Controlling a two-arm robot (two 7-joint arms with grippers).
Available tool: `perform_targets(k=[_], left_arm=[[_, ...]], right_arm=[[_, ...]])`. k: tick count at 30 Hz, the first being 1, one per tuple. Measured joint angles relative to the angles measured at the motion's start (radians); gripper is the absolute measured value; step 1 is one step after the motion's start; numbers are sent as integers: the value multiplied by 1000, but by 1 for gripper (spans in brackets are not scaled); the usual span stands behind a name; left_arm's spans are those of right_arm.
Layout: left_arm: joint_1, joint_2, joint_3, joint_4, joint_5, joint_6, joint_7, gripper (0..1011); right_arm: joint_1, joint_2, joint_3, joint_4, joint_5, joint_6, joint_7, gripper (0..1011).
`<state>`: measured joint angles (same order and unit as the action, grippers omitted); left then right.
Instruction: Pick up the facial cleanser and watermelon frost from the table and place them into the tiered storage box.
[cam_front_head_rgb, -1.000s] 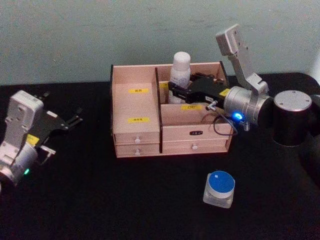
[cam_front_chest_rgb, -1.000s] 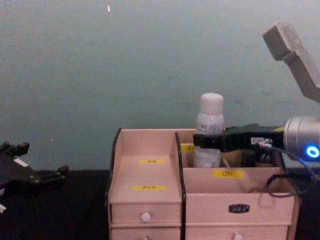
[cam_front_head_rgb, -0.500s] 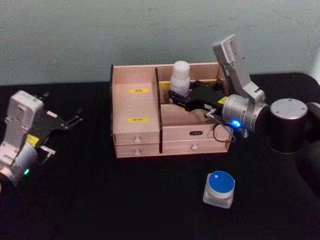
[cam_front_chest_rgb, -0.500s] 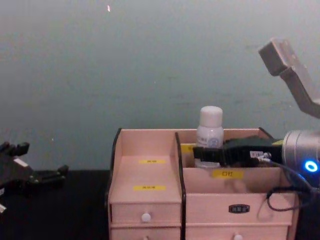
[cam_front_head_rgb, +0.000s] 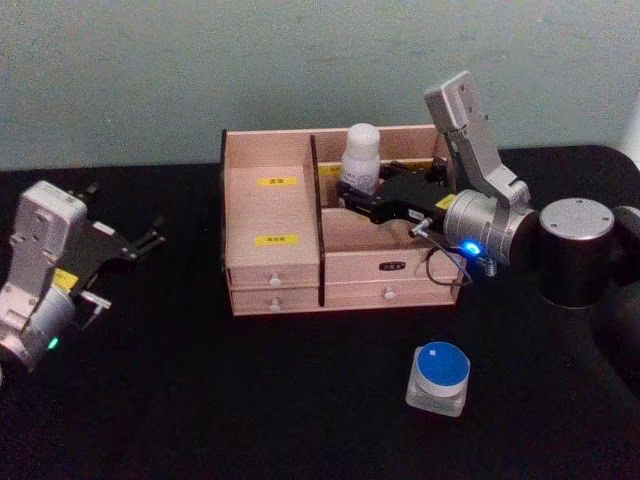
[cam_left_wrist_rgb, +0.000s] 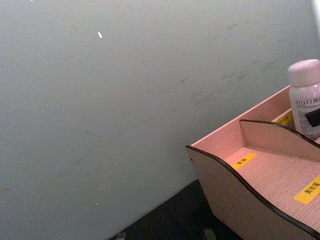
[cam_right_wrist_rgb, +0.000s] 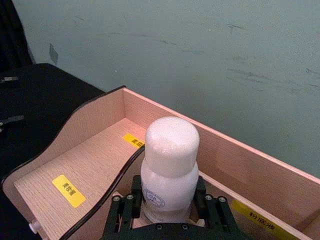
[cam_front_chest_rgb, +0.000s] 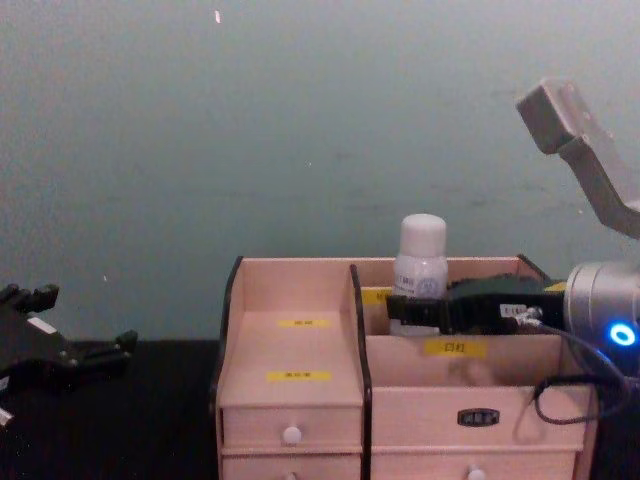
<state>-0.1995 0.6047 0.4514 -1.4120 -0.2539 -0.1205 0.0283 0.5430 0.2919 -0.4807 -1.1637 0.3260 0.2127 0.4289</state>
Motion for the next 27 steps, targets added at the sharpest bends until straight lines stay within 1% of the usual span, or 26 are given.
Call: perform_targets(k=[3, 4, 5, 6, 13, 15, 25, 27], left_arm=[[0, 0, 0, 0, 0, 0, 0, 1001], [0, 0, 0, 0, 0, 0, 0, 1001], [0, 0, 0, 0, 0, 0, 0, 1001], [0, 0, 0, 0, 0, 0, 0, 1001], [0, 0, 0, 0, 0, 0, 0, 1001], [0, 0, 0, 0, 0, 0, 0, 1001], [0, 0, 0, 0, 0, 0, 0, 1001], [0, 0, 0, 0, 0, 0, 0, 1001]], right_arm=[[0, 0, 0, 0, 1, 0, 1, 672], [0, 0, 0, -1, 1, 0, 1, 731], [0, 0, 0, -1, 1, 0, 1, 741], [0, 0, 0, -1, 1, 0, 1, 789], [1, 1, 0, -1, 2, 0, 1, 973], [1, 1, 0, -1, 2, 0, 1, 1000], [1, 1, 0, -1, 3, 1, 1, 1000], [0, 2, 3, -10, 4, 1, 3, 1000]])
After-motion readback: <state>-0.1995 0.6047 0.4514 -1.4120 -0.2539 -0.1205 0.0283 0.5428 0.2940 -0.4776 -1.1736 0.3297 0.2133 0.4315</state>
